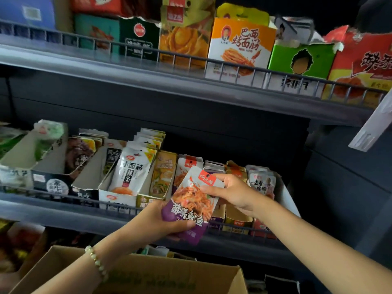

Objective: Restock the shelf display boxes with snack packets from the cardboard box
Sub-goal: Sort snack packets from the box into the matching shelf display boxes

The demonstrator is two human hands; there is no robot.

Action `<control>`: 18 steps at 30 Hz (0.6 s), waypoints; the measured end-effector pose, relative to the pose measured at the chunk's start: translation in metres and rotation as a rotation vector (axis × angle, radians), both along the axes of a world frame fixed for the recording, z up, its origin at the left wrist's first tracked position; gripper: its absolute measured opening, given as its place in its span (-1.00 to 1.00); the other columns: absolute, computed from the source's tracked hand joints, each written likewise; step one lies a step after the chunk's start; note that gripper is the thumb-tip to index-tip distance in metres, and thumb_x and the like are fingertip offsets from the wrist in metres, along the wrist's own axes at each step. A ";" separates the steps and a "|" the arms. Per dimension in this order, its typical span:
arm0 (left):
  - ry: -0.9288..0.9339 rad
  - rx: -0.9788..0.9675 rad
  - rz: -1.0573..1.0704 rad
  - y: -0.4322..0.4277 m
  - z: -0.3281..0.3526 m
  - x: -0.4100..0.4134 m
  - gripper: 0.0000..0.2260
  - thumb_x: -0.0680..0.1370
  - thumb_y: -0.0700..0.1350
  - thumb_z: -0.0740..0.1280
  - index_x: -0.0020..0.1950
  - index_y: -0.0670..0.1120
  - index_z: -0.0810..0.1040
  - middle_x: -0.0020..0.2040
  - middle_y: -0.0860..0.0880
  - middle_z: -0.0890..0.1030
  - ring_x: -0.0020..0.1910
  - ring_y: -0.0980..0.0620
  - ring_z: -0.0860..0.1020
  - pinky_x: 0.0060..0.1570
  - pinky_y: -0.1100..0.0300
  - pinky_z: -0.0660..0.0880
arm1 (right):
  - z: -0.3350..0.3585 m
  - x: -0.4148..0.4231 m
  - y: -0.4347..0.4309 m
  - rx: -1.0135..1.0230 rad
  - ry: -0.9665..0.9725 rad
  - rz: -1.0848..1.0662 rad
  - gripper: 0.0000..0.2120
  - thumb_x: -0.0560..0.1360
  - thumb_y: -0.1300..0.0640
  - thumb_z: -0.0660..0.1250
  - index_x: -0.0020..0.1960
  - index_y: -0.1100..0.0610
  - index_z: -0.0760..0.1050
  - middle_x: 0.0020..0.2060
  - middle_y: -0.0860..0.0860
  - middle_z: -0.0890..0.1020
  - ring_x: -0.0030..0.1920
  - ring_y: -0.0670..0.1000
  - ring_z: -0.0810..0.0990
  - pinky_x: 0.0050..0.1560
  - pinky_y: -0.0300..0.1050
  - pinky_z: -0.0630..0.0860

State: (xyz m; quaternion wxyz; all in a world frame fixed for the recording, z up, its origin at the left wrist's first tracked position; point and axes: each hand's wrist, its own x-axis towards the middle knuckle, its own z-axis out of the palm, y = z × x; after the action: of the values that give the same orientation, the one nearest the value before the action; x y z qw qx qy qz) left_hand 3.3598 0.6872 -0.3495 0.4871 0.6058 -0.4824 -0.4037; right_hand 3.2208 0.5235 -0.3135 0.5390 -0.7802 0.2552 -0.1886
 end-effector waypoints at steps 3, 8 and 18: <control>-0.066 -0.113 0.013 0.005 0.001 0.010 -0.79 0.34 -0.10 0.50 -0.11 -0.15 0.61 -0.19 0.00 0.72 -0.20 0.08 0.68 -0.26 0.30 0.57 | 0.000 0.013 0.005 0.134 -0.002 -0.002 -0.75 0.42 0.17 0.44 0.09 0.14 0.59 -0.10 0.03 0.71 -0.08 -0.03 0.68 -0.12 -0.18 0.60; -0.173 -0.306 0.101 0.006 0.000 0.032 -0.79 0.25 0.00 0.51 -0.41 -0.12 0.60 -0.38 -0.09 0.66 -0.41 0.06 0.60 -0.41 0.28 0.51 | 0.002 0.030 0.000 0.215 0.007 -0.014 -0.60 0.26 0.08 0.47 0.08 0.14 0.58 -0.12 0.06 0.72 -0.09 0.01 0.68 0.04 -0.04 0.58; -0.739 -0.175 0.146 -0.043 -0.023 0.093 -0.57 0.44 0.26 0.32 0.26 0.16 0.44 0.16 0.16 0.52 0.04 0.17 0.57 0.10 0.20 0.56 | 0.040 0.056 -0.050 -0.316 -0.029 -0.316 -0.77 0.42 0.17 0.47 0.04 0.18 0.55 -0.15 0.00 0.65 -0.18 -0.09 0.61 -0.28 -0.38 0.50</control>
State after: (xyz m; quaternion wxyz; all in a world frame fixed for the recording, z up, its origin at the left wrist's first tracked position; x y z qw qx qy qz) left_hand 3.4530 0.6439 -0.3725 0.3575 0.6994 -0.6137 -0.0797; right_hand 3.2765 0.4737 -0.2731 0.3775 -0.8025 0.3336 -0.3196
